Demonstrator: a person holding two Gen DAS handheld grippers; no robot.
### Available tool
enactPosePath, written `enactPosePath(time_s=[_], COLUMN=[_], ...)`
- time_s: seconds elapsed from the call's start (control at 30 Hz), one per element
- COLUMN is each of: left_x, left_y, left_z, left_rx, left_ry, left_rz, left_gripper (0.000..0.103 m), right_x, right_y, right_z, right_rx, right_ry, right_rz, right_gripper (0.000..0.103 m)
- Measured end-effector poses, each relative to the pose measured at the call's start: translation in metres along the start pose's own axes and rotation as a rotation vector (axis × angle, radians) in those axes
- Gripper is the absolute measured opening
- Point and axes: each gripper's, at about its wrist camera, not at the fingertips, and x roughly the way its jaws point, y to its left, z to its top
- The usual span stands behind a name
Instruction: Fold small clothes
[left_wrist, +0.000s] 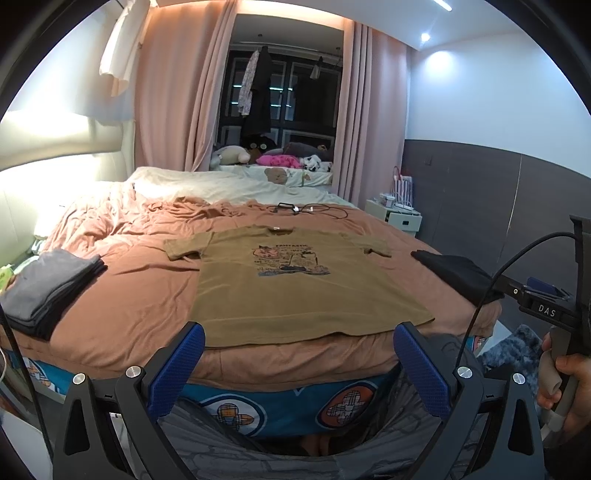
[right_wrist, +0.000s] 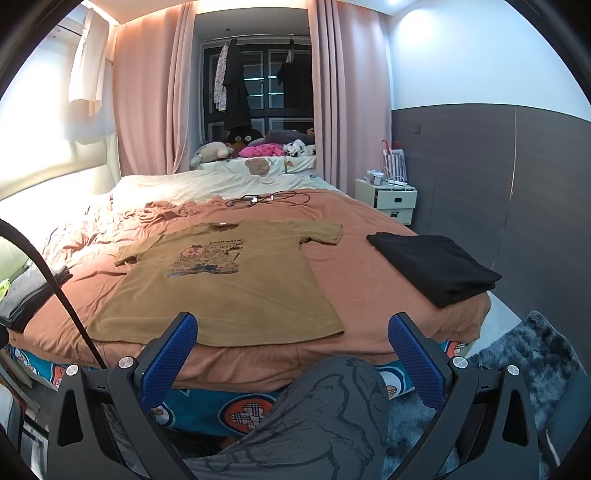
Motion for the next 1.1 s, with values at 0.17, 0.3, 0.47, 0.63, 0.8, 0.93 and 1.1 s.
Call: enactPosePath(time_s=[0.17, 0.3, 0.47, 0.63, 0.8, 0.93, 1.1], left_x=[0.000, 0.000, 0.000, 0.004, 0.008, 0.016, 0.030], left_y=[-0.001, -0.001, -0.002, 0.001, 0.006, 0.016, 0.030], left_z=[-0.001, 0.000, 0.000, 0.004, 0.014, 0.025, 0.039], left_rx=[0.003, 0.003, 0.005, 0.000, 0.003, 0.000, -0.006], left_ry=[-0.002, -0.002, -0.004, -0.002, 0.002, 0.002, 0.013], left_rz=[0.000, 0.001, 0.002, 0.001, 0.012, 0.026, 0.045], left_gripper=[0.103, 0.103, 0.103, 0.103, 0.103, 0.103, 0.103], right_x=[0.000, 0.000, 0.000, 0.003, 0.011, 0.023, 0.042], right_y=[0.000, 0.000, -0.001, -0.003, -0.002, 0.000, 0.003], right_z=[0.000, 0.000, 0.000, 0.003, 0.012, 0.022, 0.033], right_rx=[0.004, 0.005, 0.006, 0.013, 0.025, 0.031, 0.038], right_ry=[0.002, 0.000, 0.000, 0.005, 0.008, 0.010, 0.020], right_rz=[0.000, 0.000, 0.000, 0.004, 0.010, 0.012, 0.010], right_gripper=[0.103, 0.103, 0.103, 0.103, 0.103, 0.103, 0.103])
